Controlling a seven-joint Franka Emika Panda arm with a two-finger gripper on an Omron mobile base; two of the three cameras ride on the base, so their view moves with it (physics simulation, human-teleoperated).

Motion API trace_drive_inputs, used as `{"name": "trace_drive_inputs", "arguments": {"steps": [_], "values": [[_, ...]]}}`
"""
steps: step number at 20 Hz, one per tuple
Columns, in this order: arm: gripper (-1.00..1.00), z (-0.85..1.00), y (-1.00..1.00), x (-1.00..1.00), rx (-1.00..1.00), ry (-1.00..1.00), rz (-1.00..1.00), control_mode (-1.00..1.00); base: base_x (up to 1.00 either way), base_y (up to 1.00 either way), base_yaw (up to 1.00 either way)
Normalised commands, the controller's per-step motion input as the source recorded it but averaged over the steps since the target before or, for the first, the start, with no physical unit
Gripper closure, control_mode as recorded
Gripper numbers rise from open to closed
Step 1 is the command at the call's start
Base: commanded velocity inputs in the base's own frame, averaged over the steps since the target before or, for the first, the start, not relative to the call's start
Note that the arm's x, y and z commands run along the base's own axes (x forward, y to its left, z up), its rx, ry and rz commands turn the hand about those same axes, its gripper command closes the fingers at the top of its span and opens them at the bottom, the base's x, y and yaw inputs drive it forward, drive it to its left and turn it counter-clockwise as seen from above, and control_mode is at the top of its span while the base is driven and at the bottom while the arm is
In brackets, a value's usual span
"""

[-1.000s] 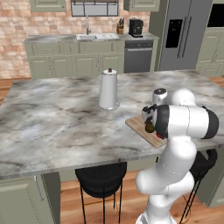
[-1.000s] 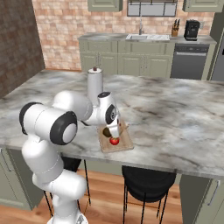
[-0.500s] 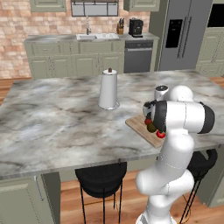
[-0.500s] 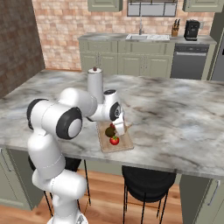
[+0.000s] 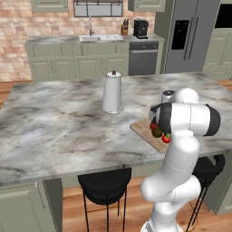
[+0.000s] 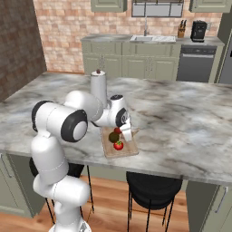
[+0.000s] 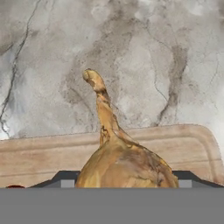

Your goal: Place the avocado, onion, tomato, and bell pepper on the cutting board.

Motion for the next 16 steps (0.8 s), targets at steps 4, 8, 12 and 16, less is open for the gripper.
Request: {"name": "trace_drive_inputs", "arguments": {"steps": [4,8,12,16], "values": [[1.0,-0.12,0.14,-0.01,0.0,0.0,0.01,-1.0,0.0,0.0,0.0],[1.0,-0.18,0.1,0.0,0.0,0.0,0.02,-1.0,0.0,0.0,0.0],[1.0,-0.24,0.0,0.0,0.0,0.0,0.04,-1.0,0.0,0.0,0.0],[1.0,-0.22,0.0,0.03,0.0,0.0,0.06,-1.0,0.0,0.0,0.0]]}}
